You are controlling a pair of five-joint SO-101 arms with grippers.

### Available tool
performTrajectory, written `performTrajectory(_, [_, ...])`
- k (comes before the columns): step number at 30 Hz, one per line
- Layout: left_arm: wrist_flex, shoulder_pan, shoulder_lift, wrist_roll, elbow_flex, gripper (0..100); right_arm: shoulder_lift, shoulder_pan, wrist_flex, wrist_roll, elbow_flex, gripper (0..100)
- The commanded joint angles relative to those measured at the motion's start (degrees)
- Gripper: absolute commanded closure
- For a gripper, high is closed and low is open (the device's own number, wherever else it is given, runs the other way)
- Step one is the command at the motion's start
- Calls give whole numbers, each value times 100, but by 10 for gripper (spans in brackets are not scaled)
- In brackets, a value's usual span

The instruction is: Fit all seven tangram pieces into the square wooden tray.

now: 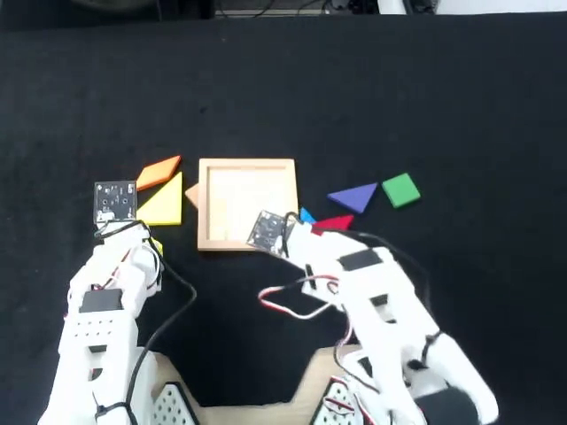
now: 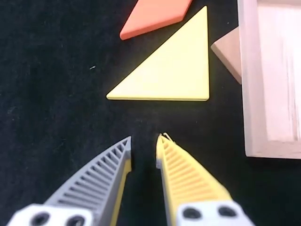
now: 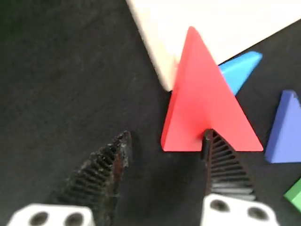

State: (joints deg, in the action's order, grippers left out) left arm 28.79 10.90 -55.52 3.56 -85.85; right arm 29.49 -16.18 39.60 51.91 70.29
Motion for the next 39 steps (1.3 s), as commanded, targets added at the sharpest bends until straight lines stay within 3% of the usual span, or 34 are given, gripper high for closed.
performTrajectory(1, [-105,75,18,-44,321,898,-215,44,-334,18,-321,757])
performTrajectory(16, [-352,31,18,-35,259,901,-251,255,-888,53,-497,756])
performTrajectory(36, [-352,31,35,-35,251,902,-1367,686,-1679,545,-804,759])
performTrajectory(39, [-352,31,35,-35,233,902,-1569,695,-1530,624,-1033,809])
